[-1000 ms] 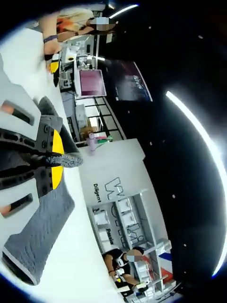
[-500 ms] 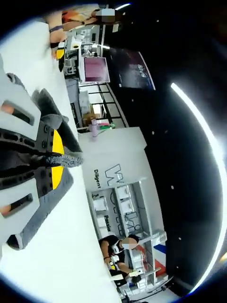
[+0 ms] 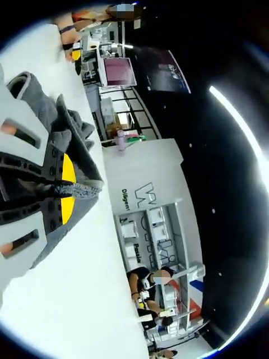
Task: Fold the towel on the table until its edges align and the towel forms a compact rectangular stack.
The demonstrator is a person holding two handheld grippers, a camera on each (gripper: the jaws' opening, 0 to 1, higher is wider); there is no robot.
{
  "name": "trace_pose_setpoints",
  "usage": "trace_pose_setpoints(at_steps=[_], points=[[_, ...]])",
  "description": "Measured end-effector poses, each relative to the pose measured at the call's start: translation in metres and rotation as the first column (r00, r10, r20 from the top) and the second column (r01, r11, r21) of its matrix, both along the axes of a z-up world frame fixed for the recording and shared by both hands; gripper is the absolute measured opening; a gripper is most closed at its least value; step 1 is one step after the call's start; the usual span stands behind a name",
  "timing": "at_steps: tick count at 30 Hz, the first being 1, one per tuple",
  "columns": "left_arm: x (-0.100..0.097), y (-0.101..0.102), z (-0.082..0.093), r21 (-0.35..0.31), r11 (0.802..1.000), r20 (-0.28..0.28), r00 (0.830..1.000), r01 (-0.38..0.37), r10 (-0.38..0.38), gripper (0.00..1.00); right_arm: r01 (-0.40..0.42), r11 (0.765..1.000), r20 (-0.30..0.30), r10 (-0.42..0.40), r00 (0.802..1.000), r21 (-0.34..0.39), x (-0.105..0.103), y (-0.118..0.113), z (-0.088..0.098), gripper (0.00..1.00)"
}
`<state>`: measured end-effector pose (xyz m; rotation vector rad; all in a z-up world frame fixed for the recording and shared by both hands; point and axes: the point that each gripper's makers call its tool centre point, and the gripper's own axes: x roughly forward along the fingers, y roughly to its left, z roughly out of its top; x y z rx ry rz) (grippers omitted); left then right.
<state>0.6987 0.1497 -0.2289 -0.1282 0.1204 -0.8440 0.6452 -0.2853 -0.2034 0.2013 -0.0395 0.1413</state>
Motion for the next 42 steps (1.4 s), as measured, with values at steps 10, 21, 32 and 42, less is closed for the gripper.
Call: trace_pose_setpoints(at_steps=[10,21,32,42], points=[[0.0,0.0,0.0,0.0,1.0,0.0,1.0,-0.001,0.001,0.83,0.055,0.996,-0.106,-0.062,0.992,-0.067,0.002,-0.009,-0.02,0.02],[-0.001,0.0,-0.001,0.003,1.0,0.0,1.0,-0.002,0.002,0.83,0.076,0.988,-0.204,-0.102,0.974,-0.134,0.004,-0.014,-0.04,0.03],[0.0,0.0,-0.001,0.007,1.0,0.0,1.0,-0.003,0.003,0.82,0.093,0.984,-0.21,-0.125,0.97,-0.155,0.005,-0.02,-0.041,0.08],[0.0,0.001,-0.002,0.008,1.0,0.0,1.0,-0.003,0.003,0.82,0.106,0.985,-0.179,-0.13,0.975,-0.138,0.002,-0.024,-0.035,0.13]])
